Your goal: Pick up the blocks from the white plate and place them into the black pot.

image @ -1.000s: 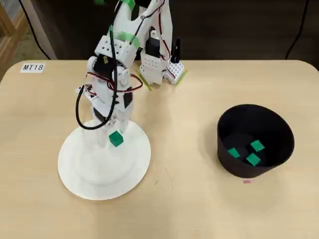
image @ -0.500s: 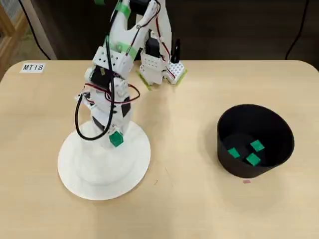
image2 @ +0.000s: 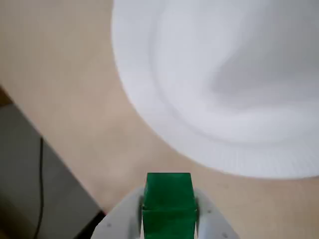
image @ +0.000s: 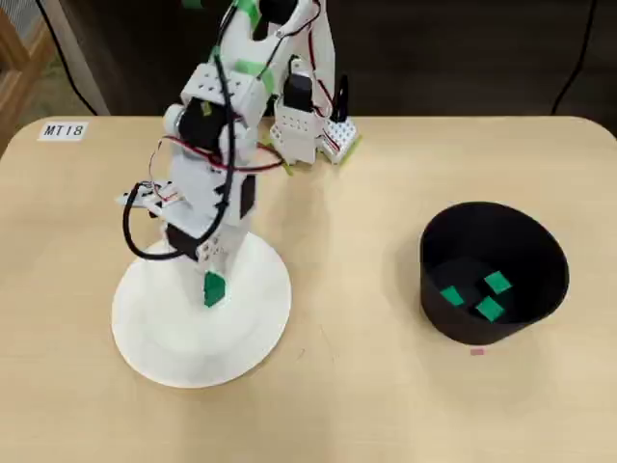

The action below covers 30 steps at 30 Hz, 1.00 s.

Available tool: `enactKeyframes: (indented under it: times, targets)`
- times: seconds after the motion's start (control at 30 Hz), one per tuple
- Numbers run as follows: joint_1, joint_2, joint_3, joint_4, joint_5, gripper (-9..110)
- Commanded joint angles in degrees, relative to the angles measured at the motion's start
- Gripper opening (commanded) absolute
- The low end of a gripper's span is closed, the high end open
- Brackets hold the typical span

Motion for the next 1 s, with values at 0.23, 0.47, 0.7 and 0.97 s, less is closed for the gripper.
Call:
enactKeyframes:
  times: [0.23,0.47,0.7,0.97]
  targets:
    - [-29.71,14.77,-6.86,4.22,-0.53,-2]
    - [-45.0,15.12,-5.27,4.39,-0.09,-2]
    - [-49.22,15.82,7.29,-7.38,0.26,-2]
    - [-47.9,12.92,13.01,-11.16,-0.97,-2]
